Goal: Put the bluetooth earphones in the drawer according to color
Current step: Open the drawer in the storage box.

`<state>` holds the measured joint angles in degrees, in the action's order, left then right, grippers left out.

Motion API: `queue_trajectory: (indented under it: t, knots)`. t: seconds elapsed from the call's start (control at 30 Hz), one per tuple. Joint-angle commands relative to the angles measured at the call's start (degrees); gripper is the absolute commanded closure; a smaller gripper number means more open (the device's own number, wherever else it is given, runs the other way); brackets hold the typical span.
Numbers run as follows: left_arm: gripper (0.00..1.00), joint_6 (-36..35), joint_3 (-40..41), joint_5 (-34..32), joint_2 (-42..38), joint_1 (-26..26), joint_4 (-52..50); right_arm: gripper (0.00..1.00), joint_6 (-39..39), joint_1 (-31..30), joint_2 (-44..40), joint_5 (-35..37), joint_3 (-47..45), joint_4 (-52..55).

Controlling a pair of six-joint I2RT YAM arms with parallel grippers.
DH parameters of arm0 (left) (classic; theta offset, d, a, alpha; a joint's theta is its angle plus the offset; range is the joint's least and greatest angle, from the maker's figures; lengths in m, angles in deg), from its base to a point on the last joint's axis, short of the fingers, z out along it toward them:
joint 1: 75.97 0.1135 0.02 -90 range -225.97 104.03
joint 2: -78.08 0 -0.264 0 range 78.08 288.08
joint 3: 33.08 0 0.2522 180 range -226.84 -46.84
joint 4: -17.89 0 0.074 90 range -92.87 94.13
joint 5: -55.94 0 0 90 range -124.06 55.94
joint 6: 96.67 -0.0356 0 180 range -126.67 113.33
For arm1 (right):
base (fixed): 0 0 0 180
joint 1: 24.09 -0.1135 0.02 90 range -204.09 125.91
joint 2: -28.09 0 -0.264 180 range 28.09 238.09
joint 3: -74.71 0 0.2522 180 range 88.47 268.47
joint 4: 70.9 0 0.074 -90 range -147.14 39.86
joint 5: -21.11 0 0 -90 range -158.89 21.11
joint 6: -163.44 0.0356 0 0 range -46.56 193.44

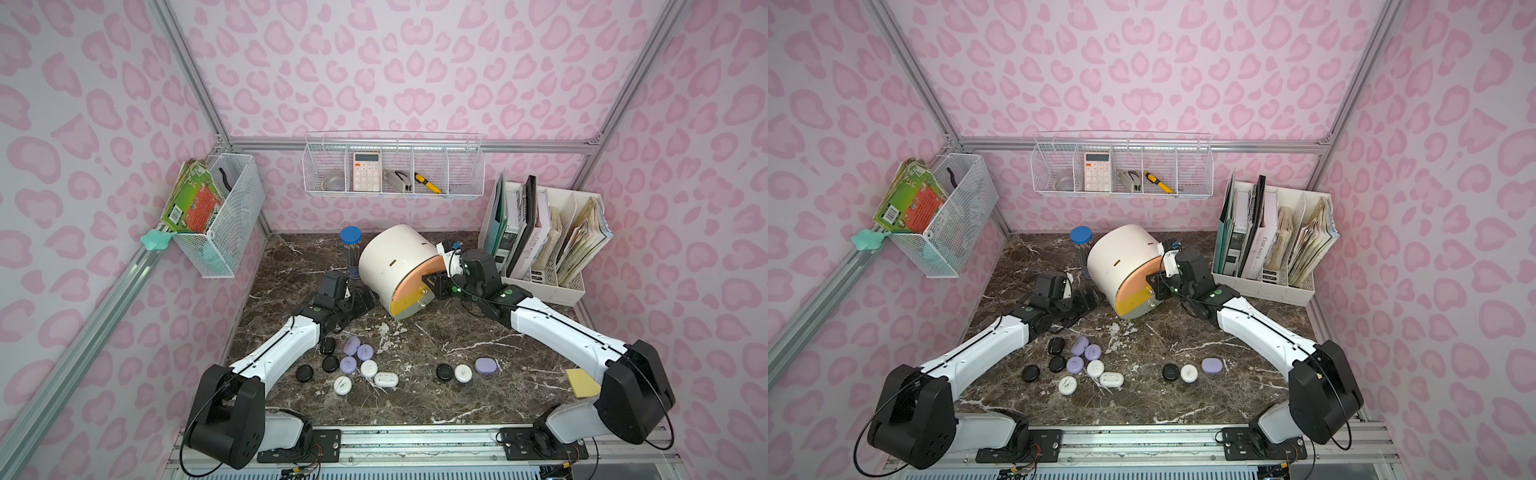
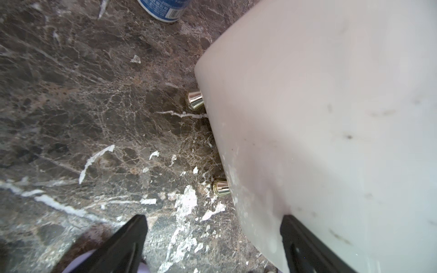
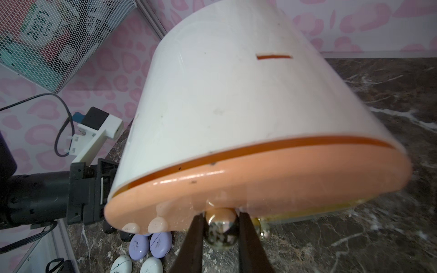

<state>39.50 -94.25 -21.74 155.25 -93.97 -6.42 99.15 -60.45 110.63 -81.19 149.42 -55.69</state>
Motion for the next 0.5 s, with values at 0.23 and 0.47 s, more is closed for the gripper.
queue_trajectory:
  t: [0.23, 0.47]
  knots:
    - [0.07, -1.5, -0.6, -1.0, -0.9, 0.3, -2.3, 0.83, 0.3, -0.1, -10.7, 0.3, -9.0, 2.0]
    - [0.07, -1.5, -0.2, -1.7, -4.2, 0.4, -4.7, 0.83, 1.2, 0.0, -16.5, 1.0, -13.8, 3.5]
